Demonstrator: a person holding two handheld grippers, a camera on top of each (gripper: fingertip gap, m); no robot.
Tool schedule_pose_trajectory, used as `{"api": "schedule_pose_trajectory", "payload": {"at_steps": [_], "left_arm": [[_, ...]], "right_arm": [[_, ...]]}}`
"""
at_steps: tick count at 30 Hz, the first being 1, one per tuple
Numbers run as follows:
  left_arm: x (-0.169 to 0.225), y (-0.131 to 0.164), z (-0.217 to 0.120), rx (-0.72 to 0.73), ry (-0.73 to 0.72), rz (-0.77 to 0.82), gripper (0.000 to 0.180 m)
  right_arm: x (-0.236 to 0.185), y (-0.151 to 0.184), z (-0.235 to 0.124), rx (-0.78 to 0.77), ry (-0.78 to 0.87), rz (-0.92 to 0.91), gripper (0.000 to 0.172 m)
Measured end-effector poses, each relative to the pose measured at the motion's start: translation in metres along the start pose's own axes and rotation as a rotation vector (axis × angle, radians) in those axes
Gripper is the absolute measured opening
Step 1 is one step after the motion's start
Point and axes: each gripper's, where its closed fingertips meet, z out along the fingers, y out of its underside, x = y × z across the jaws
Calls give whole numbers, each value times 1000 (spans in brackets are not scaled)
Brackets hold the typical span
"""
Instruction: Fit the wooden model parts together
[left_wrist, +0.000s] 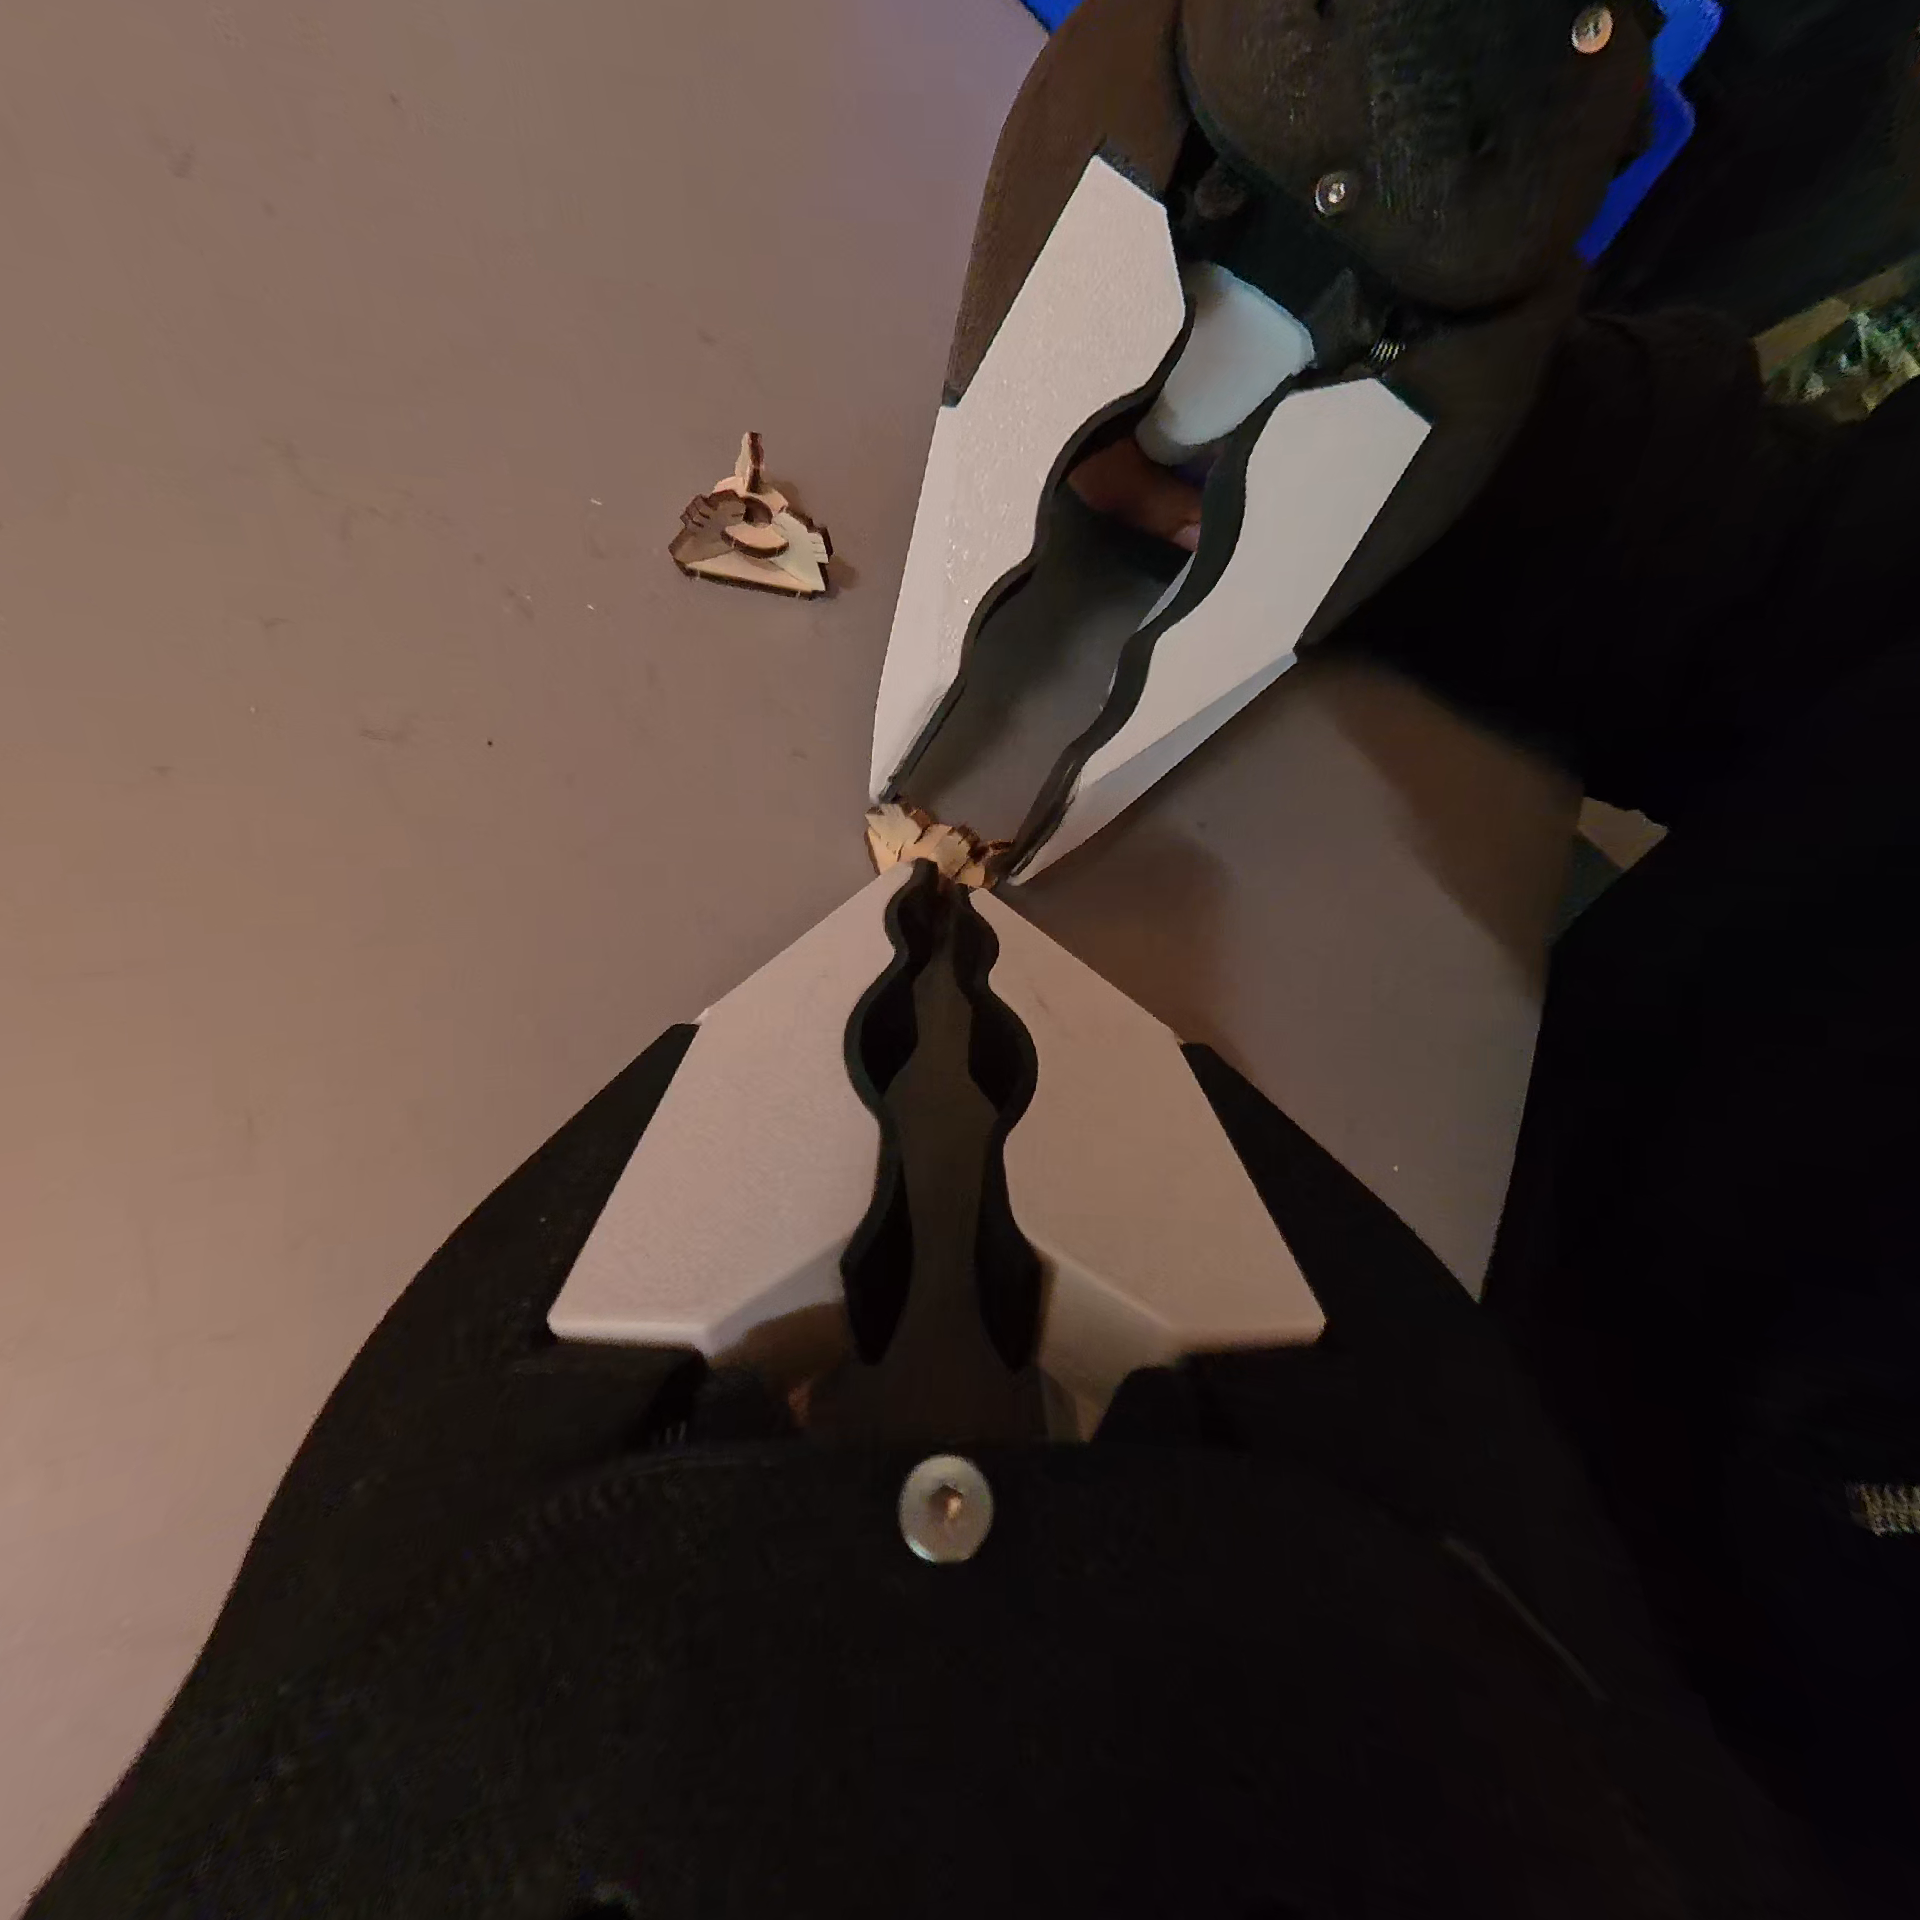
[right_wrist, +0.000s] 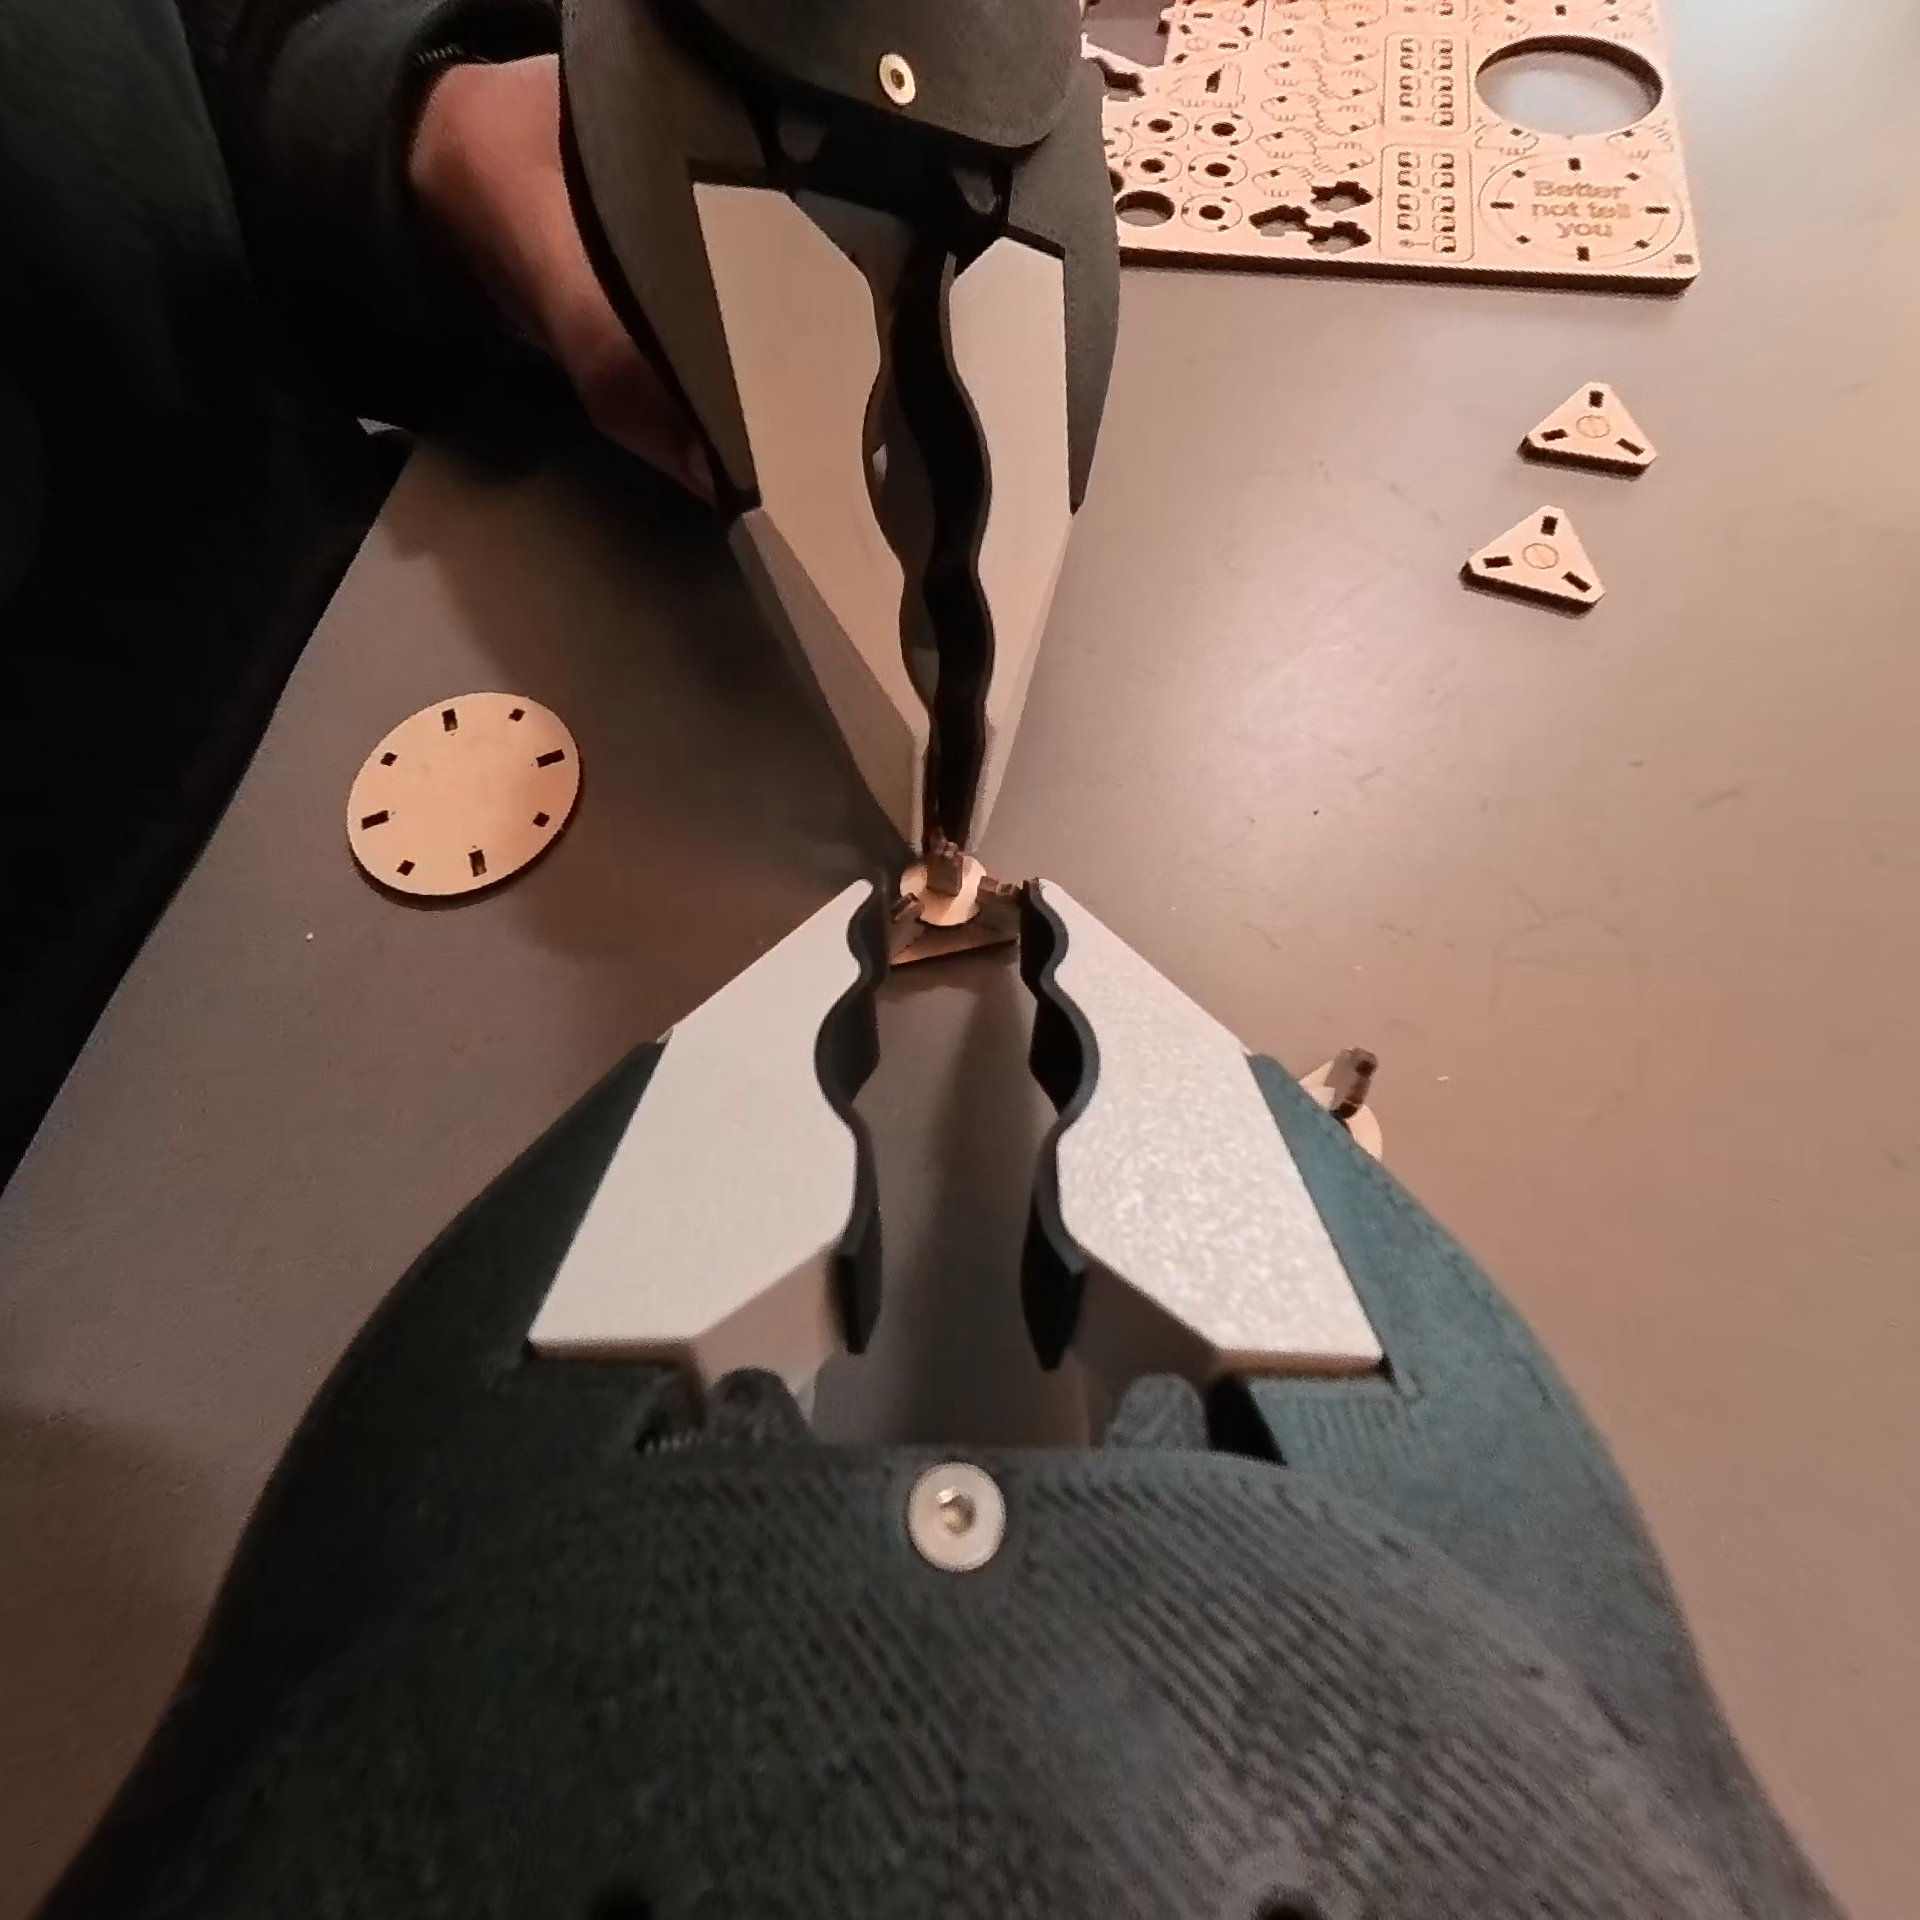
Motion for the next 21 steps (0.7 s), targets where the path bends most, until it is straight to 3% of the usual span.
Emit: {"api": "schedule_pose_trajectory", "payload": {"at_steps": [12, 14, 16, 21], "left_arm": [[2, 0, 3, -5, 9, -10, 2], [2, 0, 3, -5, 1, -1, 2], [2, 0, 3, -4, 1, 0, 2], [2, -1, 3, 1, 0, -1, 2]], "right_arm": [[3, -1, 0, 2, 31, -7, 17], [6, -1, -1, 9, 42, 3, 25], [2, -3, -4, 30, 14, 7, 46], [2, 0, -7, 27, 15, 17, 49]]}}
